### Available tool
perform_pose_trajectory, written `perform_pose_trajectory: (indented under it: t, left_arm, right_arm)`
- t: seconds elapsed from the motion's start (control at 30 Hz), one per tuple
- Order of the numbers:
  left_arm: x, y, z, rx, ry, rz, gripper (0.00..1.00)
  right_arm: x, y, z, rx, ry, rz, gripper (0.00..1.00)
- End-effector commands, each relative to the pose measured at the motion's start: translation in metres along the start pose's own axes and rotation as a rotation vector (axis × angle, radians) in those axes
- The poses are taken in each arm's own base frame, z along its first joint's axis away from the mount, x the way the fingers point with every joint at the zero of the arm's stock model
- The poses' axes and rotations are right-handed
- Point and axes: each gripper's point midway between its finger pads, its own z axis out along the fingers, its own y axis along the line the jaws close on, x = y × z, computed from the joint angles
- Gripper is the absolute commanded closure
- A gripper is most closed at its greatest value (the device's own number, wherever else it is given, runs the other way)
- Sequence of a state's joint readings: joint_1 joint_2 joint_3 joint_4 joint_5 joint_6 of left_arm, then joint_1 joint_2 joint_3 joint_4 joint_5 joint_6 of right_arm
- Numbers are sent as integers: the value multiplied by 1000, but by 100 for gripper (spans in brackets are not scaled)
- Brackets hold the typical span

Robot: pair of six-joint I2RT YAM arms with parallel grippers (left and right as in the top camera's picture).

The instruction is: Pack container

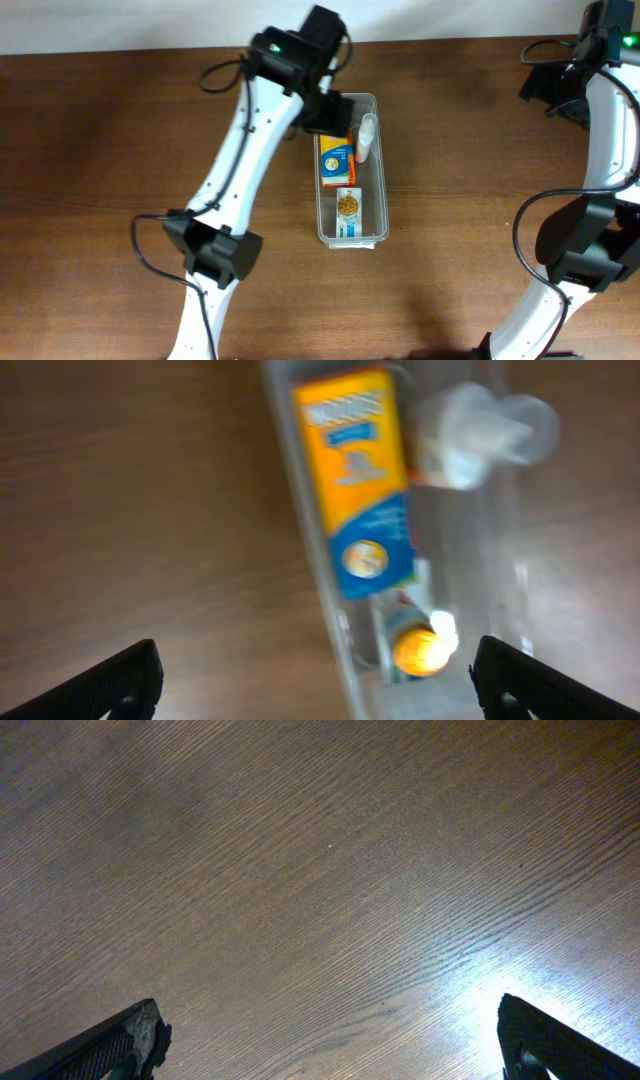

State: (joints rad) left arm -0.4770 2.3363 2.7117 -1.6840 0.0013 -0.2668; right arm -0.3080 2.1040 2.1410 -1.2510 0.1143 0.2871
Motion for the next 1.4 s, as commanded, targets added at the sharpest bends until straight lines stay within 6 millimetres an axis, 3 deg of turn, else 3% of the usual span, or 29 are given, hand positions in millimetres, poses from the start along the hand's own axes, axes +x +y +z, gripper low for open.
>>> perform_pose_trajectory:
  t: [0.0,0.1,0.27,0.4,0.5,0.63,1.37]
  left_arm:
    - [-11,47,-55,-43,-131,-23,1]
    - [-11,86,-80,-70,-178,-60,1]
    - [9,148,-113,-125,-202,-175,1]
    - [30,183,-125,-153,-192,-262,1]
    - [37,198,-129,-166,-189,-300,1]
    - [39,206,-130,-174,-189,-319,1]
    - [37,202,-128,-148,-187,-317,1]
  right_arm:
    - [-1,-1,-1,4,-5,2,2]
    - [-1,-1,-1,4,-5,2,2]
    - [-1,-1,-1,4,-5,2,2]
    - [-1,-1,-1,4,-5,2,2]
    - [-1,-1,-1,4,-5,2,2]
    - [-1,-1,-1,4,-5,2,2]
    - [-1,-1,-1,4,-5,2,2]
